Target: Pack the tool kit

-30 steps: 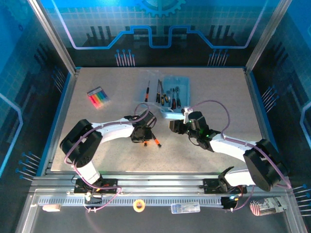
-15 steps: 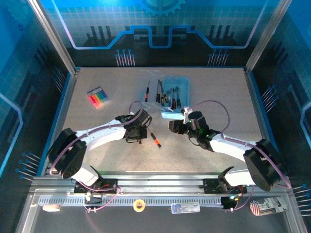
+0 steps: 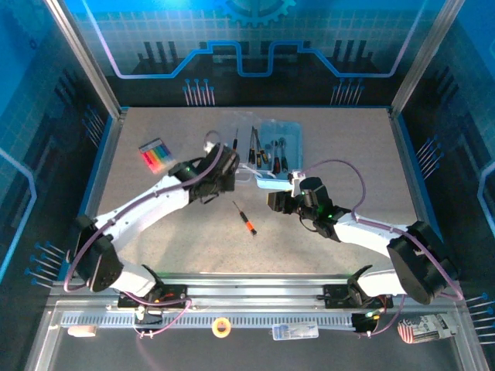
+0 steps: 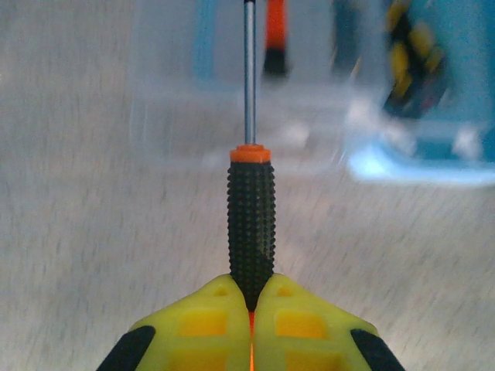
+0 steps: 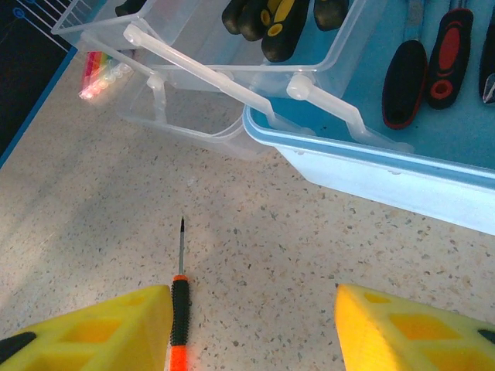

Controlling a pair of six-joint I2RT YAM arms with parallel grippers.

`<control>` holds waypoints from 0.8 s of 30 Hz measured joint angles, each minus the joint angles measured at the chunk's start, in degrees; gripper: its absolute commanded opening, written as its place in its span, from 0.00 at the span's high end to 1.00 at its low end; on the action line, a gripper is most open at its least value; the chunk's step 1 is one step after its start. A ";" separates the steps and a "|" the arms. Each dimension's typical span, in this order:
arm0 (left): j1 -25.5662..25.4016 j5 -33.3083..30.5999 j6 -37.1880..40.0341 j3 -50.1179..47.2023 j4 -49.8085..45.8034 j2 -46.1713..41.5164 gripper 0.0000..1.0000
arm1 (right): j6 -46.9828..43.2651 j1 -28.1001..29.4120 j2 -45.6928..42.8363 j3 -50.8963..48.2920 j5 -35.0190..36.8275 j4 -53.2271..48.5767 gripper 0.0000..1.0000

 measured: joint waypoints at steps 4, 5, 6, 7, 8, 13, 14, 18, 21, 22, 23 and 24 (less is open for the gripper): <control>3.45 2.23 4.90 12.85 0.61 8.44 0.95 | -0.02 0.00 -0.15 0.00 0.04 -0.09 0.43; 4.31 3.02 5.92 15.50 1.27 10.69 0.95 | -0.02 0.00 -0.22 0.00 0.02 -0.15 0.43; 5.01 3.91 6.75 17.42 1.79 12.66 0.95 | -0.02 0.02 -0.28 0.00 0.02 -0.22 0.43; 5.57 4.83 7.39 18.97 2.05 14.34 0.95 | -0.02 0.02 -0.33 0.00 0.02 -0.35 0.43; 6.08 5.62 8.09 20.74 2.19 16.46 0.95 | -0.02 0.00 -0.39 0.00 0.02 -0.46 0.43; 6.54 7.93 10.25 27.15 1.81 24.52 0.95 | 0.00 0.02 -0.42 0.00 -0.02 -0.59 0.43; 6.54 8.04 10.56 27.96 1.79 25.68 0.95 | 0.00 0.02 -0.44 0.00 -0.02 -0.59 0.43; 6.49 8.00 11.50 30.80 1.29 28.89 0.96 | 0.00 0.02 -0.79 0.00 -0.04 -0.66 0.43; 6.56 8.00 11.47 32.48 0.35 30.53 0.96 | 0.00 0.02 -1.33 0.00 -0.02 -0.66 0.43; 6.56 8.00 11.47 32.87 0.22 30.99 0.96 | 0.00 0.02 -1.49 0.00 -0.02 -0.66 0.43; 6.62 8.00 11.47 33.20 0.15 31.45 0.96 | 0.00 0.02 -1.60 0.00 0.00 -0.66 0.43; 6.71 7.98 11.45 33.40 0.11 31.93 0.96 | 0.00 0.00 -1.64 0.00 0.00 -0.66 0.43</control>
